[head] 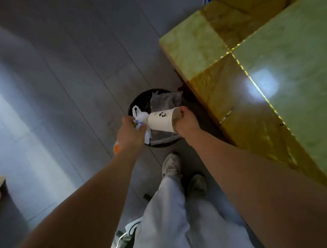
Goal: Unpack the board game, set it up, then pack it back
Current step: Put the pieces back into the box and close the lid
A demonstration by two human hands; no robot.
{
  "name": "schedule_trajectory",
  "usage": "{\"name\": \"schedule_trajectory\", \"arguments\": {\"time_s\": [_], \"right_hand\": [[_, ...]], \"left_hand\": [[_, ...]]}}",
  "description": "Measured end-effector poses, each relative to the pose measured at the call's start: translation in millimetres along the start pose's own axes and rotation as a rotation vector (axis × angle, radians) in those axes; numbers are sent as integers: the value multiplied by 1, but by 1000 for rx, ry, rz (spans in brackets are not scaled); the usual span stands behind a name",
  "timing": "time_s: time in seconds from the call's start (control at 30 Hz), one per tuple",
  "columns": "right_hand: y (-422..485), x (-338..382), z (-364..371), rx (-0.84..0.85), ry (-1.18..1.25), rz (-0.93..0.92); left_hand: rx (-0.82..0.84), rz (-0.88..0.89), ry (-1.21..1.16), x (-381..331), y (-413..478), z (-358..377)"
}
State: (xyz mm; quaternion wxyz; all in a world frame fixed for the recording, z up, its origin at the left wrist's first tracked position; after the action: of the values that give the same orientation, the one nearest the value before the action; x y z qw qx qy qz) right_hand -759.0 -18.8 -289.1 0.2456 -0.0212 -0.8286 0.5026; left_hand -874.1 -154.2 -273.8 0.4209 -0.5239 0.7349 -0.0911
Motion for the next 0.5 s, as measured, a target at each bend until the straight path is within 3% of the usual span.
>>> {"name": "schedule_trajectory", "arguments": {"time_s": [0.23, 0.5], "right_hand": [[71, -8, 44, -16, 95, 74], [59, -21, 41, -129, 95, -7]], "left_hand": [[81, 79, -10, 32, 45, 40], [147, 65, 188, 31, 29, 44]]}}
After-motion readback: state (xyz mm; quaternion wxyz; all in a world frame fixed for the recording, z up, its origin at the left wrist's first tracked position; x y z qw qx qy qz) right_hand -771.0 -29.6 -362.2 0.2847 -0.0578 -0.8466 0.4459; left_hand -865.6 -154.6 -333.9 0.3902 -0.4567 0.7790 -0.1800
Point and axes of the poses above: each hand's wrist, its own y-axis towards the middle knuckle, its own z-axis out of the palm, x = y × z, the point moved 4 cm from there along y, towards the middle knuckle, and after that the axes turned 9 degrees about z, right-handed, at the moved point
